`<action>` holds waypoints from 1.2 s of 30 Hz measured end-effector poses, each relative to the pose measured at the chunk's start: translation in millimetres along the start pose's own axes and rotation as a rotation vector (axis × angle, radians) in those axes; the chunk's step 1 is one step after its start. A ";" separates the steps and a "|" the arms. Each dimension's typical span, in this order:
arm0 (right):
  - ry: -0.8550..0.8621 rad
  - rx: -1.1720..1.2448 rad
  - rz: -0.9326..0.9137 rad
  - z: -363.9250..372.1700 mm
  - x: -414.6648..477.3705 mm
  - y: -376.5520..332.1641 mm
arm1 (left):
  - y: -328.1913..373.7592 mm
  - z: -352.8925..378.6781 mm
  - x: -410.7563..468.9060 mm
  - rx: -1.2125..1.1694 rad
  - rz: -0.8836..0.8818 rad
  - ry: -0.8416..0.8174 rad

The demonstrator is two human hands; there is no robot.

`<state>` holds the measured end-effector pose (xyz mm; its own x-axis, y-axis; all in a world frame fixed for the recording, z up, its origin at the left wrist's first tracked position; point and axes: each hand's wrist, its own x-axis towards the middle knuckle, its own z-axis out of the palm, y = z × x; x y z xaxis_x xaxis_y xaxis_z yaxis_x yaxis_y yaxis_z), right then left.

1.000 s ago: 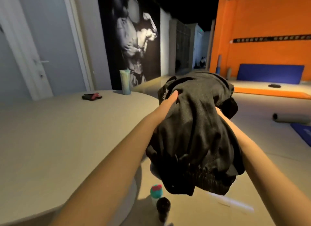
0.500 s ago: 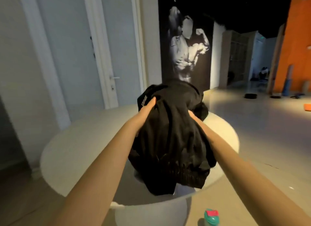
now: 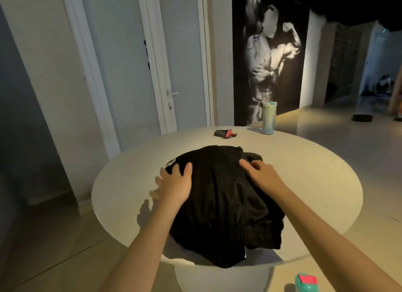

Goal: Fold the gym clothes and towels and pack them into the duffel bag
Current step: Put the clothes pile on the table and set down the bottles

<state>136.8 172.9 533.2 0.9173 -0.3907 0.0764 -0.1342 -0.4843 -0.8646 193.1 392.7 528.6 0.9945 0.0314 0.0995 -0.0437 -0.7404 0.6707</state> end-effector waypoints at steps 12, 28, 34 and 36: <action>-0.135 0.129 -0.112 58.7 -25.7 15.0 | -36.4 20.9 -21.3 0.031 0.324 -0.103; -0.412 0.306 -0.230 192.6 91.1 -28.8 | -134.5 -19.2 139.3 -0.079 0.160 0.033; -0.365 0.278 -0.316 233.1 131.0 -30.9 | -156.4 -12.0 176.5 0.059 0.114 0.126; -0.368 0.273 -0.320 237.6 139.4 -28.9 | -158.2 -9.1 184.1 0.093 0.109 0.148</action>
<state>357.7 318.4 450.9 0.9734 0.0651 0.2197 0.2291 -0.2939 -0.9280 382.2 521.7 447.4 0.9592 0.0407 0.2798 -0.1349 -0.8037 0.5795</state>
